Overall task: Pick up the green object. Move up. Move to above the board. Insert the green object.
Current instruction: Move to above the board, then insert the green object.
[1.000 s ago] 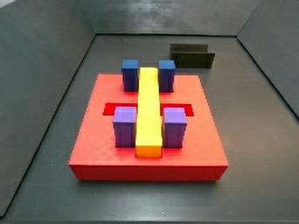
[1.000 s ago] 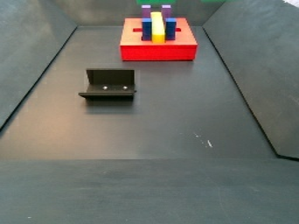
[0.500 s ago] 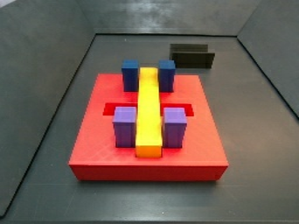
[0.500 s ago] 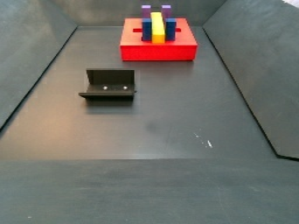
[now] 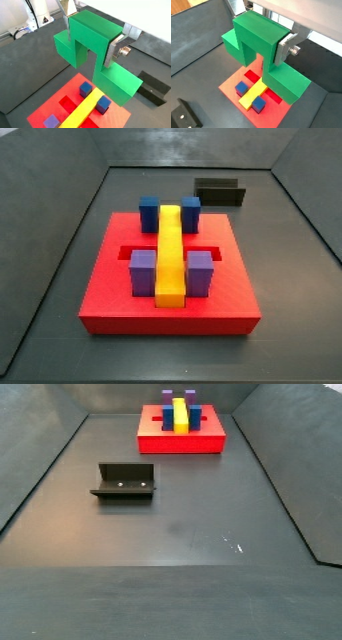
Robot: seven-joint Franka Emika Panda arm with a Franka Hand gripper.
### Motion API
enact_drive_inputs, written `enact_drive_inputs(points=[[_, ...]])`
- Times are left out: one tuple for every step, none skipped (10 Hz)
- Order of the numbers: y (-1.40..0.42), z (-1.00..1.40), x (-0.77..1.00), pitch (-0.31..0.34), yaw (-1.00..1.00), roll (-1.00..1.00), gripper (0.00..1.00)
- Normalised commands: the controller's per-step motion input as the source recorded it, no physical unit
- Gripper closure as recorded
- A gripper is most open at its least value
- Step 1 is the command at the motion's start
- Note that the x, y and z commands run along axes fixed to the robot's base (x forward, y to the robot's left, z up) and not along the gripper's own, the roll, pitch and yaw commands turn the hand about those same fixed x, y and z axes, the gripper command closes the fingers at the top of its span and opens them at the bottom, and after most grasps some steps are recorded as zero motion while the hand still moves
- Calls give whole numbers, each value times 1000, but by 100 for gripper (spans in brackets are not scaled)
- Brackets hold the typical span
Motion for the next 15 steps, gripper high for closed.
enact_drive_inputs(points=[[-206, 44, 70, 102, 11, 33, 100], [-31, -160, 14, 0, 23, -47, 100], [-29, -154, 34, 0, 46, -43, 100], [-14, -157, 6, 0, 37, -56, 100], [-26, -163, 0, 0, 34, -54, 100], [-3, -169, 11, 0, 34, -61, 100], [-37, -203, 69, 0, 34, -49, 100], [-97, -383, 411, 0, 131, 0, 100], [-143, -529, 543, -19, 206, 36, 100], [-154, -574, 537, -36, 220, 67, 100], [-140, -617, 534, -44, 217, 77, 100], [-180, -637, 520, -46, 186, 119, 100], [-246, -726, 423, -74, 91, 224, 100], [-363, -417, 260, -144, 0, 376, 100], [-369, -363, 29, -131, 0, 449, 100]])
